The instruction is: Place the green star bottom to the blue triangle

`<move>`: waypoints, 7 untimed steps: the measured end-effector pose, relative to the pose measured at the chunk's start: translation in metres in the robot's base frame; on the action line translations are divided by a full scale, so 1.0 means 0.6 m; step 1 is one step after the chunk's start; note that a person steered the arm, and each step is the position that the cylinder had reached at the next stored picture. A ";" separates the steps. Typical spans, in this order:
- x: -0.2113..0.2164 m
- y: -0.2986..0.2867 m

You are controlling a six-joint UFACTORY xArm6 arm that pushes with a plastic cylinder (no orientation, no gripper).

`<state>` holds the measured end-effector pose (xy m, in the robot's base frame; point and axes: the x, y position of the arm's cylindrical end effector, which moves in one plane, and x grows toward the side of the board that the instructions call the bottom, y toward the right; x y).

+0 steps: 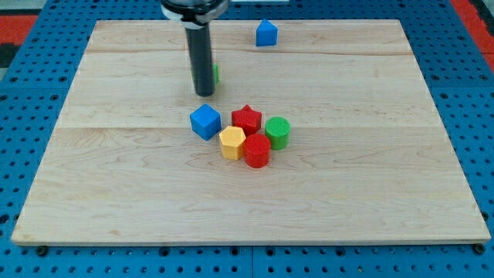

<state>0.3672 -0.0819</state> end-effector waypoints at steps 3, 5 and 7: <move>-0.032 0.049; -0.032 0.052; -0.014 -0.069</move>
<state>0.3588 -0.1231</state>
